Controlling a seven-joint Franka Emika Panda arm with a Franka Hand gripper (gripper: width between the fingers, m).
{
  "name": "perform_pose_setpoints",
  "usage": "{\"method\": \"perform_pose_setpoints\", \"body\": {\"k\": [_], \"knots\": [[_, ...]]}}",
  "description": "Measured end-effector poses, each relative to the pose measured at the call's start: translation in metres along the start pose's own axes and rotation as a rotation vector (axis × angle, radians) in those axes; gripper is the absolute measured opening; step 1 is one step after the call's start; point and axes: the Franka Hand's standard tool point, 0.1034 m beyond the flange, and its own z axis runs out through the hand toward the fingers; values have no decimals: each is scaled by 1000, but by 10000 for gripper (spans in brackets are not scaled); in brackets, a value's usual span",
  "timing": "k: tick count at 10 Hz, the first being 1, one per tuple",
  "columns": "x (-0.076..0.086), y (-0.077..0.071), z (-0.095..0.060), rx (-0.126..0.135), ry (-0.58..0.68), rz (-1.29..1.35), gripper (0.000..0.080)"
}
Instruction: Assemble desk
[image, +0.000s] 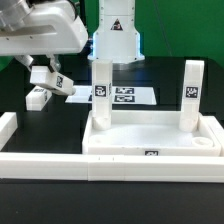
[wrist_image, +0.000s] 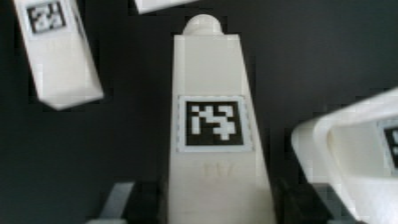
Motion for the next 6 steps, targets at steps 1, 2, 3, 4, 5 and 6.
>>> {"method": "perform_pose_setpoints", "body": {"k": [1,2,3,4,5,6], "knots": [[10,-8,-9,-15,79,-19,284],[11,-20,-24,-16,131,-34,284],[12,-28,-41,-8,175,-40,284],[20,-24,-43,-24,277,-47,284],[19,-22,-39,-33,319,-44,284],[24,-20,-43,-51,408,-46,284]]}}
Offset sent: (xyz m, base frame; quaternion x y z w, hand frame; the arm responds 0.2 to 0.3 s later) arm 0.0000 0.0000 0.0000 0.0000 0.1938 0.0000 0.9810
